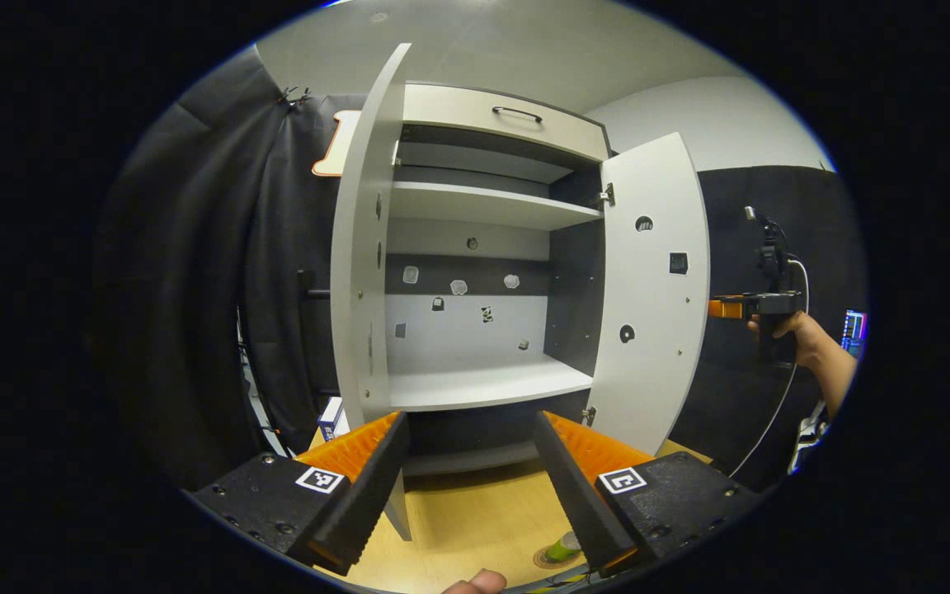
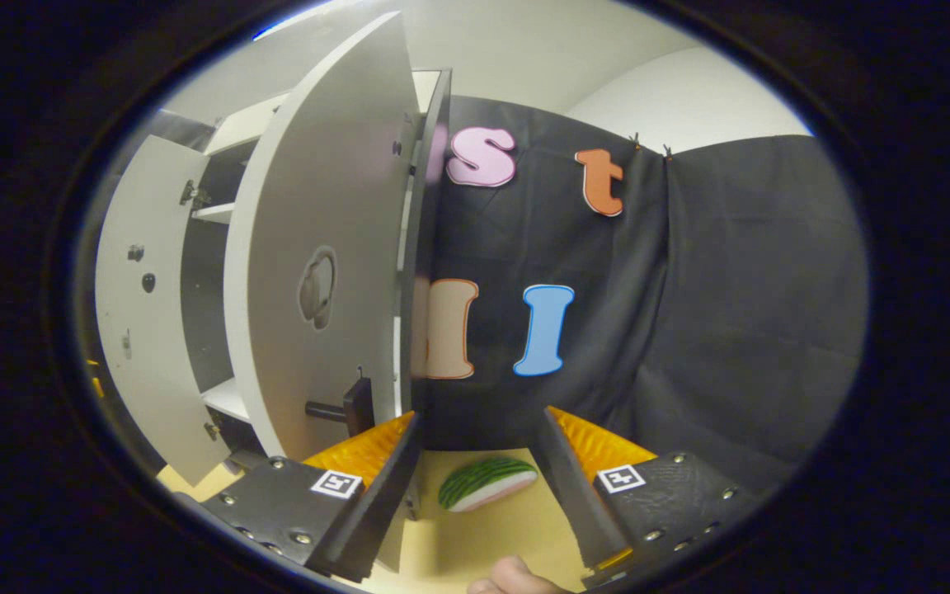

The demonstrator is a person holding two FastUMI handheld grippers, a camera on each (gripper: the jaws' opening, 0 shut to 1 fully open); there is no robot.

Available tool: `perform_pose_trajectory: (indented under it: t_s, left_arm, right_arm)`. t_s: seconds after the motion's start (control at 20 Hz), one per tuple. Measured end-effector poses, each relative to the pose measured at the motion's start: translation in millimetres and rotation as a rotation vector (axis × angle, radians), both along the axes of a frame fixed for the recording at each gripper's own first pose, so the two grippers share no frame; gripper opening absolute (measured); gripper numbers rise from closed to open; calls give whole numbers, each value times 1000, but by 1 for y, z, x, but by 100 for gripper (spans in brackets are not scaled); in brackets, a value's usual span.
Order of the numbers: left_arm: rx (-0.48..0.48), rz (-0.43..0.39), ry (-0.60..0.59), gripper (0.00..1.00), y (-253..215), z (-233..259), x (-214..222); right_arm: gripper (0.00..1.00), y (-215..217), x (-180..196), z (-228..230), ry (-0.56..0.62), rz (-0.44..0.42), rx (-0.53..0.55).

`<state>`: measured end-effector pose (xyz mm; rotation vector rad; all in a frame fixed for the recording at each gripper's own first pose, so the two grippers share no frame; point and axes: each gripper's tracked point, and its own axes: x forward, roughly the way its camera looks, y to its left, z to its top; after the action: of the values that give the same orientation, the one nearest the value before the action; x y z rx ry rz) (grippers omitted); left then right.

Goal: Grasp the bottle in the cabinet with the left hand and place it on the coaster, then close the right door with the right hand and the left door with the left hand.

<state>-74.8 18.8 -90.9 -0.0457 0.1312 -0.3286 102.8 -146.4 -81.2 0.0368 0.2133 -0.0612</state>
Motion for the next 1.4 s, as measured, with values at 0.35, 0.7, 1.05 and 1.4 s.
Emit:
perform_pose_trajectory:
  t_s: [0.35, 0.7, 1.05, 1.4]
  left_arm:
    - [-13, 11, 2, 96, 4, 6, 2]
    - [37, 35, -42, 96, 27, 13, -3]
    - [57, 113, -28, 93, 66, 6, -6]
    - [96, 230, 9, 94, 135, -6, 5]
  right_arm:
    - [89, 80, 8, 0, -4, 142, 67]
    - [88, 144, 20, 2, -18, 244, 118]
    - [94, 166, 28, -7, -12, 248, 122]
    - [99, 164, 24, -7, -30, 242, 148]
